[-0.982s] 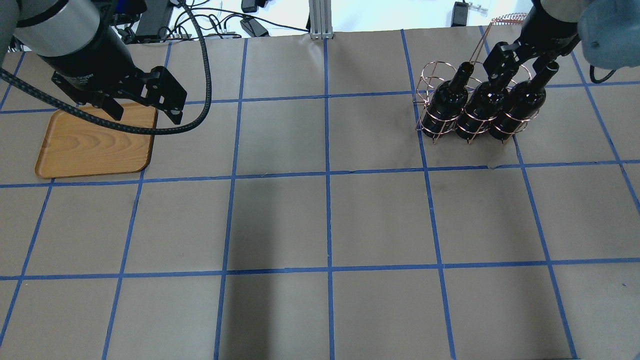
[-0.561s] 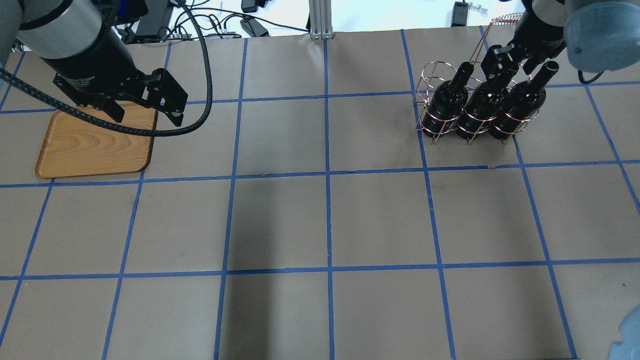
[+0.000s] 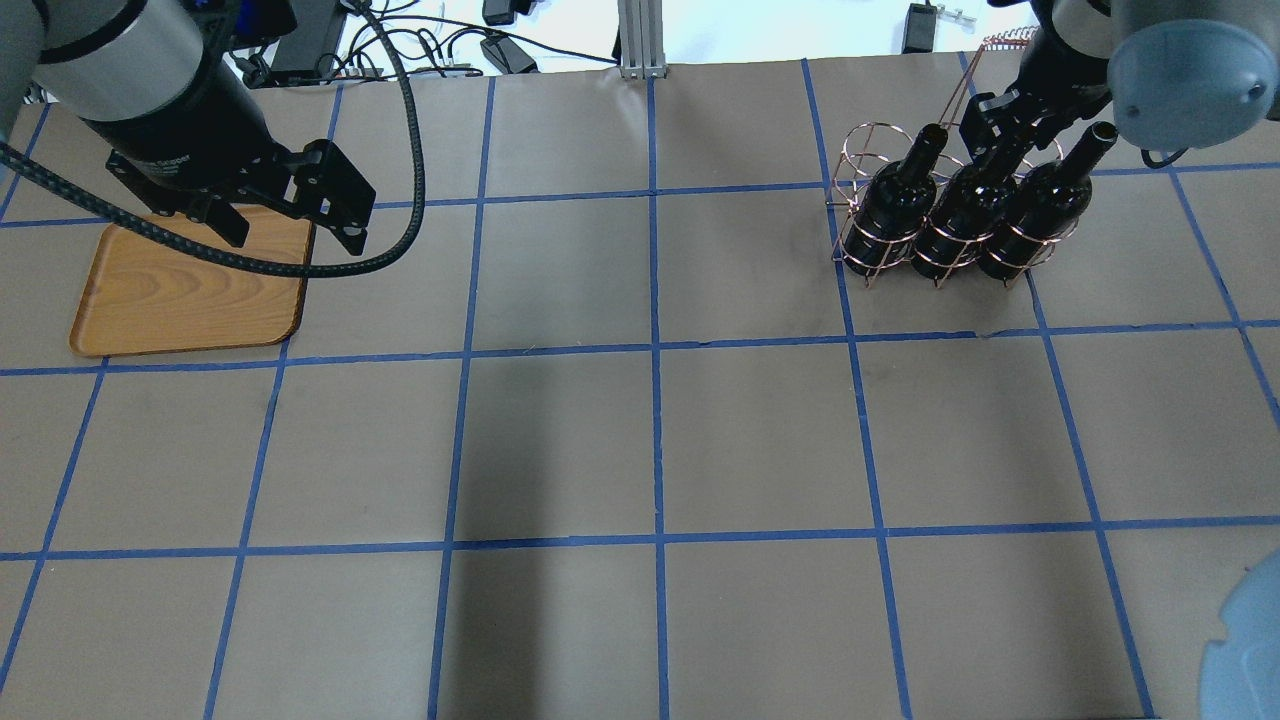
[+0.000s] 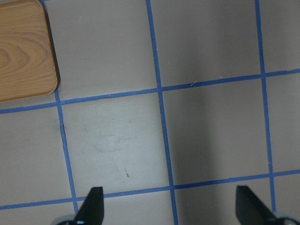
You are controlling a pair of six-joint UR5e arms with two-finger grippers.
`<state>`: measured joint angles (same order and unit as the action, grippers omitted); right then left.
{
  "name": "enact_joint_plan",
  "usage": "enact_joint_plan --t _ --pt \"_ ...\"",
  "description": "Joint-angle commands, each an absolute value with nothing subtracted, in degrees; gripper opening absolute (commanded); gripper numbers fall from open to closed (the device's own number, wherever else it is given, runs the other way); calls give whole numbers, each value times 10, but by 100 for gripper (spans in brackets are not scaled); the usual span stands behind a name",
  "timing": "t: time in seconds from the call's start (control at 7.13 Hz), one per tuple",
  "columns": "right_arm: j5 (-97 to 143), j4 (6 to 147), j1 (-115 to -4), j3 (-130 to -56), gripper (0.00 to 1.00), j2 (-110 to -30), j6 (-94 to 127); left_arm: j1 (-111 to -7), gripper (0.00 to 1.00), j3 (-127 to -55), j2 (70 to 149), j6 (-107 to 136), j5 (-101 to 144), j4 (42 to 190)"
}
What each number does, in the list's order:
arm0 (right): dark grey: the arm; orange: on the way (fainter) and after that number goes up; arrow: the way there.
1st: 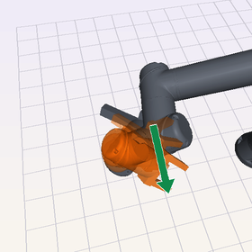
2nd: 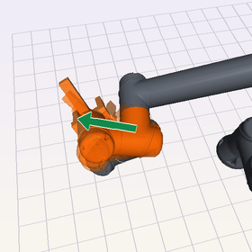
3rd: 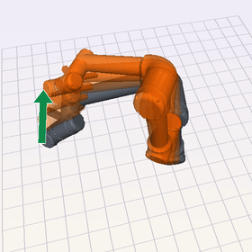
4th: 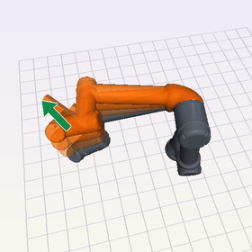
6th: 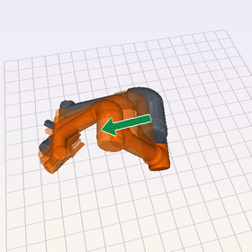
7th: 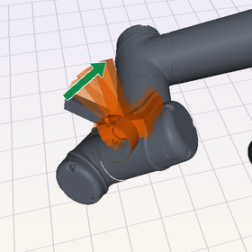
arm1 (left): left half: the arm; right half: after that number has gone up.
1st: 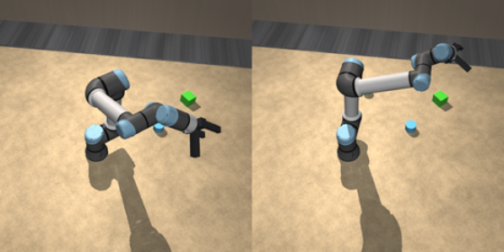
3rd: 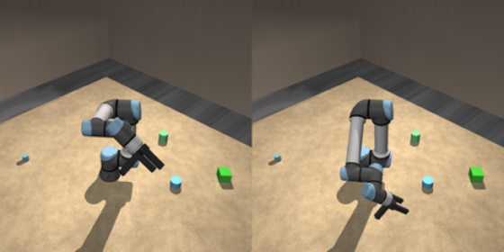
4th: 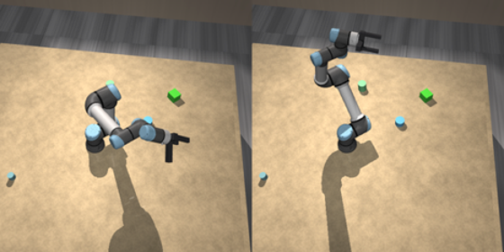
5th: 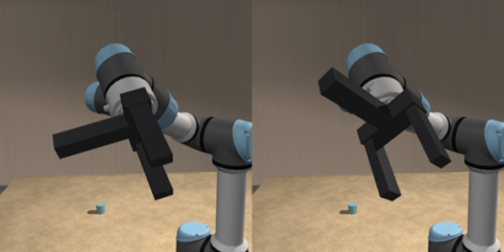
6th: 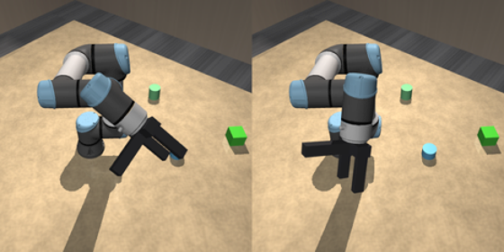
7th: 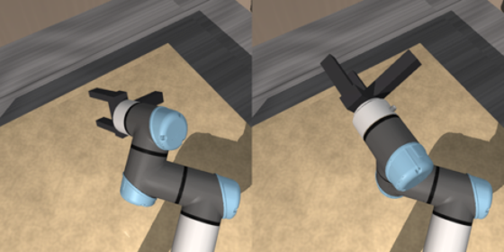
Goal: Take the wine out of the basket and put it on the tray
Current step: 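Lower the right gripper onto the nearest dark bottle neck in the wire rack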
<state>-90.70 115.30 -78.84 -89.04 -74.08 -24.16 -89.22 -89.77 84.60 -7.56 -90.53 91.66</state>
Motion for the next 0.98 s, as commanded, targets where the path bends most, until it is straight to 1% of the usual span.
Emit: enact_joint_plan --t 0.0,0.14,0.56,0.7,0.84 --pt "-907 1155 -788 -890 60 -738 -239 -892 100 -898 846 -76 -905 917" --pt "-907 1155 -788 -890 58 -738 -238 -892 100 -899 846 -75 -905 917" --pt "-909 1152 -788 -890 58 -738 -237 -892 100 -900 844 -76 -905 917" --pt "-909 1152 -788 -890 54 -738 -237 -892 100 -900 845 -75 -905 917" --pt "-909 1150 -788 -890 32 -738 -237 -892 100 -900 845 -76 -905 917"
